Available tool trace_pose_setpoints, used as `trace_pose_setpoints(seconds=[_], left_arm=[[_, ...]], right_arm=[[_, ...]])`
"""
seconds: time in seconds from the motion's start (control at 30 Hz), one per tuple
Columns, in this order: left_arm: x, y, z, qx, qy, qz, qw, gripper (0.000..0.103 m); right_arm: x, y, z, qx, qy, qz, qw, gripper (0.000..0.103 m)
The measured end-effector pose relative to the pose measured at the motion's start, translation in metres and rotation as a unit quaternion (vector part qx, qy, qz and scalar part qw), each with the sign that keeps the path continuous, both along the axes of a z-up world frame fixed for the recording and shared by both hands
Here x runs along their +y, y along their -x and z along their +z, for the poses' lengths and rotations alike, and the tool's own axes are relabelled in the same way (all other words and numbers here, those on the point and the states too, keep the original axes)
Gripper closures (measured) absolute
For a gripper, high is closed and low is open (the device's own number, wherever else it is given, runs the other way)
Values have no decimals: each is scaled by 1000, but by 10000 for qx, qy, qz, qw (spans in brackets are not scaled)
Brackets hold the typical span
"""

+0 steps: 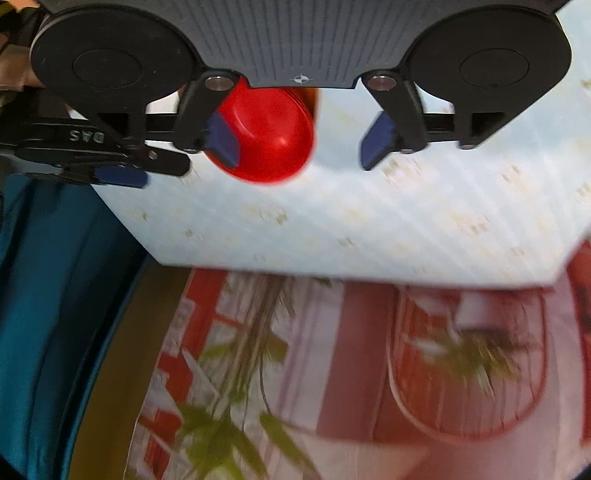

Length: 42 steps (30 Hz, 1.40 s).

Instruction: Organize plates and bowls

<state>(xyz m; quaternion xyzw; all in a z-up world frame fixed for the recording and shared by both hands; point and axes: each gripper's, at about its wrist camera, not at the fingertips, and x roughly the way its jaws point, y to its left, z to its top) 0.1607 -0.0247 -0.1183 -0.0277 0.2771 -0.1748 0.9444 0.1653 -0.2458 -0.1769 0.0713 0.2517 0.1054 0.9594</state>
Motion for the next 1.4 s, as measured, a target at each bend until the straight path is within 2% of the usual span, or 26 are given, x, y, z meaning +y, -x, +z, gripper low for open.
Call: trace_pose_setpoints(seconds=[0.07, 0.2, 0.5, 0.63, 0.7, 0.83, 1.13, 1.4], left_arm=[[4, 8, 11, -270, -68, 147, 9995, 8], [9, 21, 35, -662, -174, 431, 9967, 0], [10, 46, 76, -1124, -558, 887, 9881, 0], [6, 71, 91, -1667, -977, 1088, 9751, 0], [5, 80, 99, -1793, -1052, 1111, 9718, 0], [10, 94, 113, -1807, -867, 1009, 9745, 0], [19, 124, 131, -1981, -659, 931, 9735, 0], [29, 143, 136, -2030, -597, 1089, 9713, 0]], right_arm=[[1, 5, 8, -98, 2, -4, 10000, 15], [4, 18, 27, -372, -1, -44, 9993, 1], [13, 43, 77, -816, -37, -289, 9962, 0], [18, 55, 96, -1007, 29, -504, 9936, 0], [19, 62, 104, -1097, 26, -497, 9927, 0], [21, 77, 117, -1239, 25, -486, 9911, 0], [22, 113, 144, -1560, 82, -519, 9864, 0], [24, 139, 152, -1699, 11, -397, 9847, 0]])
